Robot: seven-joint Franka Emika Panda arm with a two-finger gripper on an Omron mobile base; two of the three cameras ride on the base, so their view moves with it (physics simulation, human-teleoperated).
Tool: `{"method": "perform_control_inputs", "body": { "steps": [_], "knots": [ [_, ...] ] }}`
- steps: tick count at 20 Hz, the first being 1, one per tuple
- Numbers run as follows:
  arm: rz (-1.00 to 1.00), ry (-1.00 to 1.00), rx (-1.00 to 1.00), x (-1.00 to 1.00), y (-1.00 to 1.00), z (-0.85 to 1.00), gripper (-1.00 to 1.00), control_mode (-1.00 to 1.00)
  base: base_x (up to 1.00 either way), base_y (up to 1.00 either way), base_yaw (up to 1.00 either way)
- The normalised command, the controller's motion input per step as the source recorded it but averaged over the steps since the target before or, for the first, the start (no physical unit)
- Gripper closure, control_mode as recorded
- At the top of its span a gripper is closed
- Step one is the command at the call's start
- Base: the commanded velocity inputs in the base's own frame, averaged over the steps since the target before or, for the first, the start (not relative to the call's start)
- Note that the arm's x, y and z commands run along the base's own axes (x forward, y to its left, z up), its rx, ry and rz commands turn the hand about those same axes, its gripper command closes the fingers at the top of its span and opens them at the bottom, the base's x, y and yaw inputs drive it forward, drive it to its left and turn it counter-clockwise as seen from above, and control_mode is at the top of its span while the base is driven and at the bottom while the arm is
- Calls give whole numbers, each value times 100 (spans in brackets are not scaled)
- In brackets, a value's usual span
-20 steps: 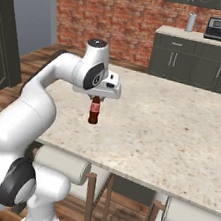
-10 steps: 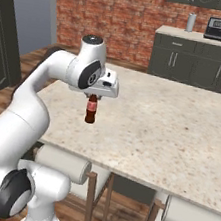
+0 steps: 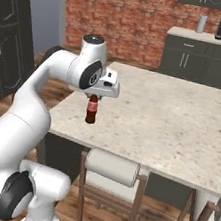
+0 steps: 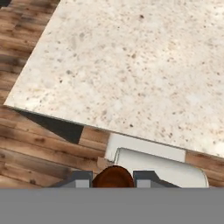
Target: Place the large bottle from the dining counter next to the other large bottle outside the sink, and place the small bottle from the dining counter next to the other small bottle inside the sink.
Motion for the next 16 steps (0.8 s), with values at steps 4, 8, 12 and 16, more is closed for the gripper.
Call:
{"method": "perform_control_inputs", "body": {
  "steps": [4, 8, 12, 16],
  "knots": [
    [0, 0, 0, 0, 0, 0, 100, 100, -17, 100, 0],
    [0, 0, 0, 0, 0, 0, 100, 100, -13, 100, 0],
    [0, 0, 0, 0, 0, 0, 100, 100, -12, 100, 0],
    [0, 0, 0, 0, 0, 0, 100, 100, -11, 100, 0]
  ]
}}
